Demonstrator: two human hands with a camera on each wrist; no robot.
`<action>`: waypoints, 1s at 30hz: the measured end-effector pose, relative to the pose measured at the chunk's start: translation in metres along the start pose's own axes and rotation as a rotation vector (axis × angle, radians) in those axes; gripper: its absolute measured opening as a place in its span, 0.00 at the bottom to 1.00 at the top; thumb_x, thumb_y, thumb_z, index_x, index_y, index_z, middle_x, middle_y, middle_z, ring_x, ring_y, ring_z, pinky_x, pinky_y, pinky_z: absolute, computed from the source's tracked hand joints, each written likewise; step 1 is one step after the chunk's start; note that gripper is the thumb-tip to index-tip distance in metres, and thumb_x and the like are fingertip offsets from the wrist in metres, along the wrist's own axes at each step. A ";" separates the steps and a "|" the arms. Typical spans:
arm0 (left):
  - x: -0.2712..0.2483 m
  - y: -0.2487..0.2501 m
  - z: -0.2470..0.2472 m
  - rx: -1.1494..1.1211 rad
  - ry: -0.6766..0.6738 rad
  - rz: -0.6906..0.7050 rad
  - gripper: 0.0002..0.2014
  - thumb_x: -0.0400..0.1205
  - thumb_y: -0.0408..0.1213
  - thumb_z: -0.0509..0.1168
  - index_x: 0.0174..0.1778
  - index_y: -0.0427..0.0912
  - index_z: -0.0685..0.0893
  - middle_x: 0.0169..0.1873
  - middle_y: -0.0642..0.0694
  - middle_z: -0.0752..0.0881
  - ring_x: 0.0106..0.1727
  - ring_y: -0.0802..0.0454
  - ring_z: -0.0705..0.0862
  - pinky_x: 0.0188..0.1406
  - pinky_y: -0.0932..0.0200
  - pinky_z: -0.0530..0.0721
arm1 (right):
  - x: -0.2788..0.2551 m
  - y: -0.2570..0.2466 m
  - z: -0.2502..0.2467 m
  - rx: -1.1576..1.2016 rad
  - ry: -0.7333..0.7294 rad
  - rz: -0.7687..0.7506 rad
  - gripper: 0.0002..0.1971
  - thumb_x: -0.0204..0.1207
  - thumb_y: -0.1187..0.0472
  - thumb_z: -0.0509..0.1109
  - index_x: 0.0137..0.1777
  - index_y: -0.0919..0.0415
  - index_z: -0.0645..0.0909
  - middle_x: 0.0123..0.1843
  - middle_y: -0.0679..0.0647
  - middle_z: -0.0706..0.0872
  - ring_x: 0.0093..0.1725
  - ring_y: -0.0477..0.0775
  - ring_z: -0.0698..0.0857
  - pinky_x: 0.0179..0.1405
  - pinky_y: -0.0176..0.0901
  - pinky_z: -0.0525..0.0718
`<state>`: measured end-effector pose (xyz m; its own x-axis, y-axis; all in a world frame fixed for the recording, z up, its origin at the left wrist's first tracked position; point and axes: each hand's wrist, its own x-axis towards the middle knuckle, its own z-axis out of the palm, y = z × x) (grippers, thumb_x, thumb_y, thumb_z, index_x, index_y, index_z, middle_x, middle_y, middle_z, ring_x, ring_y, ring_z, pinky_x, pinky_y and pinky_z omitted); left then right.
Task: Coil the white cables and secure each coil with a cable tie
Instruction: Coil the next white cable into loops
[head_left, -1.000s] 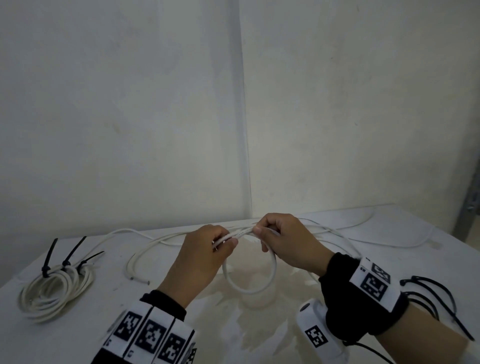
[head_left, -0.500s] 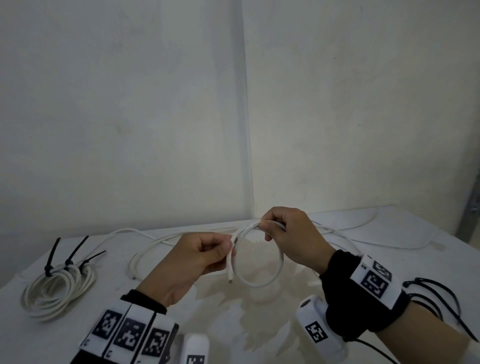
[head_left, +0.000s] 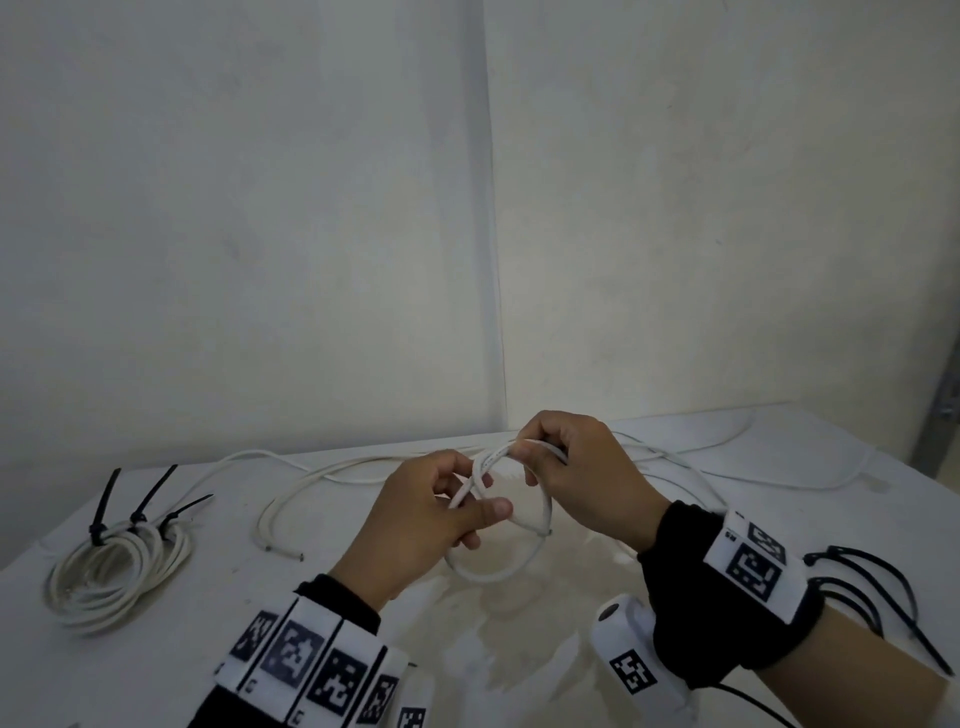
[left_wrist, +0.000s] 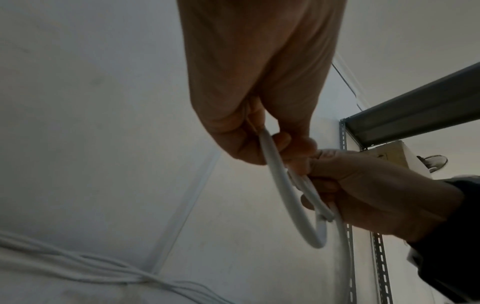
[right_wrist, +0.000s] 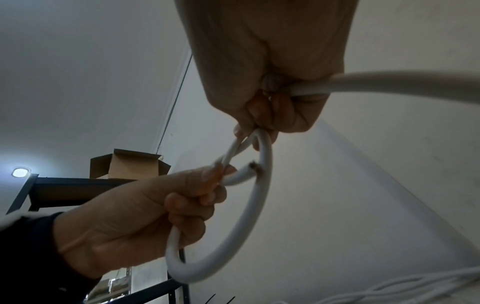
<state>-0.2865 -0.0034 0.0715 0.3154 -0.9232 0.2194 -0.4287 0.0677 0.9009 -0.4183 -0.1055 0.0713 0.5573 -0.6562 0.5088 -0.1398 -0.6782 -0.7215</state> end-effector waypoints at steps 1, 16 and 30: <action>0.001 -0.002 0.000 0.027 0.016 0.007 0.09 0.69 0.33 0.77 0.41 0.37 0.84 0.25 0.48 0.84 0.19 0.57 0.81 0.22 0.68 0.76 | 0.000 0.000 -0.001 -0.008 -0.008 -0.002 0.15 0.77 0.63 0.68 0.29 0.50 0.76 0.24 0.45 0.80 0.24 0.38 0.77 0.28 0.26 0.72; 0.006 -0.018 -0.008 0.256 0.095 0.177 0.09 0.79 0.32 0.67 0.38 0.53 0.82 0.30 0.55 0.87 0.34 0.63 0.85 0.32 0.74 0.77 | 0.002 0.007 -0.002 0.007 -0.058 0.017 0.13 0.77 0.62 0.69 0.30 0.53 0.76 0.24 0.46 0.81 0.24 0.40 0.76 0.29 0.28 0.73; 0.000 -0.014 -0.014 0.482 0.006 0.244 0.13 0.87 0.41 0.50 0.44 0.42 0.78 0.26 0.57 0.71 0.30 0.75 0.75 0.35 0.74 0.71 | 0.004 0.016 0.000 0.024 -0.107 0.047 0.13 0.77 0.62 0.69 0.31 0.53 0.77 0.26 0.46 0.82 0.26 0.39 0.78 0.30 0.27 0.75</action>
<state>-0.2685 0.0013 0.0647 0.1621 -0.9000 0.4047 -0.8299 0.0975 0.5493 -0.4180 -0.1188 0.0617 0.6352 -0.6472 0.4215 -0.1494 -0.6384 -0.7551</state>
